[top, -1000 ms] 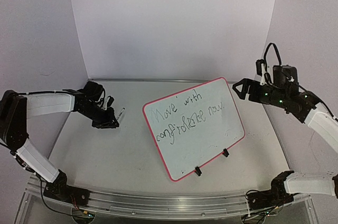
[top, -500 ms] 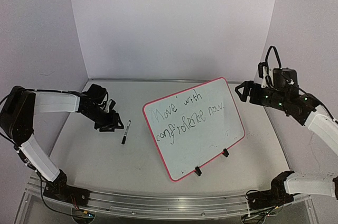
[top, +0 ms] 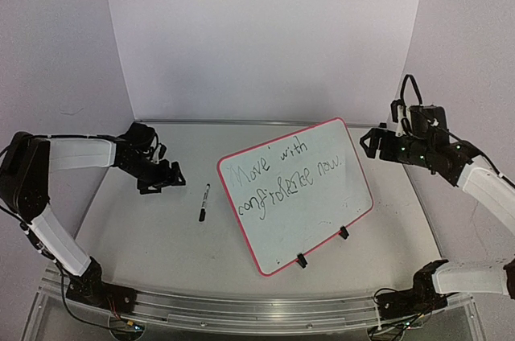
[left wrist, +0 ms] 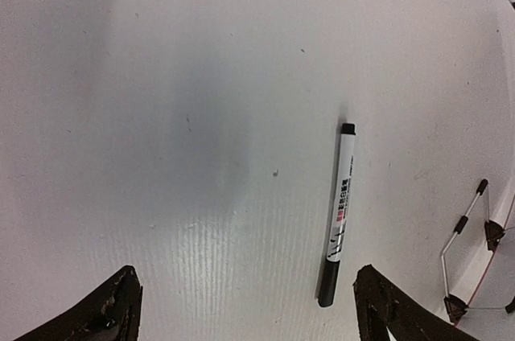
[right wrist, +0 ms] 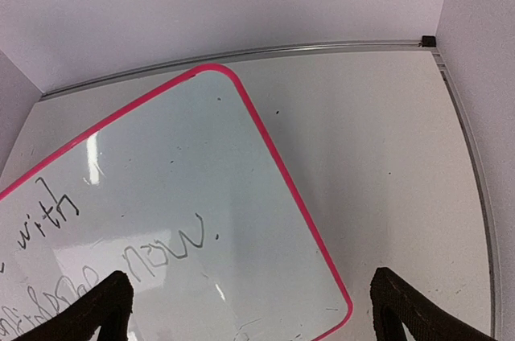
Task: Write a sentence on the whiteboard
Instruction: Reset both arms
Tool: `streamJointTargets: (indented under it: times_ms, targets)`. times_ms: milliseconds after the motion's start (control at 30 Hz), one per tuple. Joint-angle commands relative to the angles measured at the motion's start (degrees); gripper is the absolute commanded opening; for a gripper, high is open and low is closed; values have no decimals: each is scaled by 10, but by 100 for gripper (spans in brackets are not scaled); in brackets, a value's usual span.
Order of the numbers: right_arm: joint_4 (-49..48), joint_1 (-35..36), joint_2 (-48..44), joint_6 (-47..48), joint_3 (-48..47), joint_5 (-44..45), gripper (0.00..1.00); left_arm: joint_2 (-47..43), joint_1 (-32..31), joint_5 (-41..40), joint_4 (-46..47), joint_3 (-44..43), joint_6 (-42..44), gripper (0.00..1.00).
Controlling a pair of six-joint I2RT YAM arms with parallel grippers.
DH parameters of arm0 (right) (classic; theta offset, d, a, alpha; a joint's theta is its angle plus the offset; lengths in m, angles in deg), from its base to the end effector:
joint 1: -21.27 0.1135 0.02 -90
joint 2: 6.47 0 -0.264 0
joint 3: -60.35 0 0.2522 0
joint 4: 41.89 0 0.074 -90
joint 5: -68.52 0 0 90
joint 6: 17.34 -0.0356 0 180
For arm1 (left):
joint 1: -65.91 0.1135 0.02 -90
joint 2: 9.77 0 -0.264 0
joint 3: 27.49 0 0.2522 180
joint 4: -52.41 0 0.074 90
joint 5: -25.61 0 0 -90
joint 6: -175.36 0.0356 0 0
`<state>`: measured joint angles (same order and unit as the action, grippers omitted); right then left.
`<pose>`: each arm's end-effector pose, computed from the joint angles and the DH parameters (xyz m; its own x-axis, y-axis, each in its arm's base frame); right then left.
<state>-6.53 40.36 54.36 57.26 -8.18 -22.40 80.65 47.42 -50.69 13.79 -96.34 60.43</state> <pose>0.2250 0.0785 0.3269 -0.5134 0.1033 -0.8519 -0.2117 0.9468 0.2424 0.2918 -0.1065 0.1906 -0.9232 -0.1231 -0.3642 0.0338 0.9177 -0.3959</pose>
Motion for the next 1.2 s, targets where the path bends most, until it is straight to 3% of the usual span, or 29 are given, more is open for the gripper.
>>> streamJointTargets:
  times_ms: [0, 233, 467, 633, 800, 1167]
  targets:
    - [-5, -62, 1, 19, 14, -22, 98, -64, 63, -26, 42, -23, 19, 93]
    - [-91, -102, -74, 38, 98, -22, 98, -183, 86, -108, 156, 37, 64, 99]
    - [-260, -102, -187, 54, 256, 5, 98, -290, 85, -180, 293, 147, 111, 99]
    - [-311, -102, -221, 56, 330, 35, 98, -328, 85, -194, 379, 239, 124, 99]
    - [-319, -102, -240, 53, 349, 62, 98, -347, 85, -199, 403, 284, 122, 99]
    - [-321, -103, -235, 59, 349, 67, 98, -345, 85, -207, 407, 292, 136, 99]
